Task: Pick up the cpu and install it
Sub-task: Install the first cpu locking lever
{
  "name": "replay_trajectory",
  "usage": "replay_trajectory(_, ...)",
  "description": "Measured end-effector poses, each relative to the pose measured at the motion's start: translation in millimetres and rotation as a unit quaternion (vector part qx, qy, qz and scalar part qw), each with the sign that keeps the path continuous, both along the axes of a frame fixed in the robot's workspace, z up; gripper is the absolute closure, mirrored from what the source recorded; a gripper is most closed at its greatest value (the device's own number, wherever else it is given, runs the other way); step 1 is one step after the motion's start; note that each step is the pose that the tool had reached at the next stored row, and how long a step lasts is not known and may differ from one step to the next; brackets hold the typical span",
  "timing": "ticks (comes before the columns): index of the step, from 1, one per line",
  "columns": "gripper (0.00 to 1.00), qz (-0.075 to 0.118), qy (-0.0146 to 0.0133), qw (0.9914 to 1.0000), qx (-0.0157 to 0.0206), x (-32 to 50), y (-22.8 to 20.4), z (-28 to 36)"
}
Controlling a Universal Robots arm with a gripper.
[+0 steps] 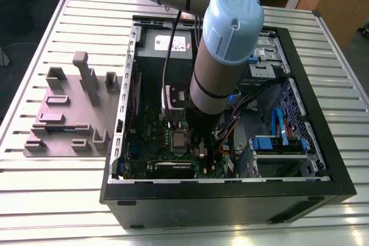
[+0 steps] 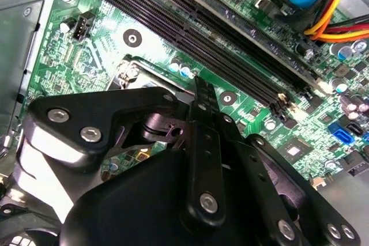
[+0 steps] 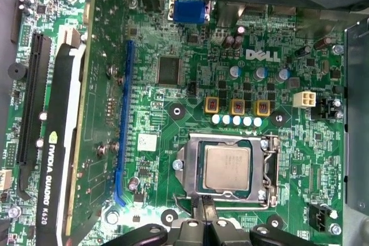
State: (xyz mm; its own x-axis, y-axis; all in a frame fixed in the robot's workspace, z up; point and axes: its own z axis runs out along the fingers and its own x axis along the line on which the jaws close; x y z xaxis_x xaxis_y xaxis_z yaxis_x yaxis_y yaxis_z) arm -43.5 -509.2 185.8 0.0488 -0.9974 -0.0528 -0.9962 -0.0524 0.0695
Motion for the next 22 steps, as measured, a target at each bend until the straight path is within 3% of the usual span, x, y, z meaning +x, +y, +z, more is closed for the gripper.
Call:
replay_trajectory(7,0.90,0.000,0.0000,1.00000,0.0001,1.3,0.0,-0.1)
replay_trajectory(14,0.90,0.000,-0.0001,1.00000,0.0005,-3.3,0.0,1.7)
replay_trajectory(22,0.90,0.000,0.0000,1.00000,0.0018,-3.5,0.0,19.6)
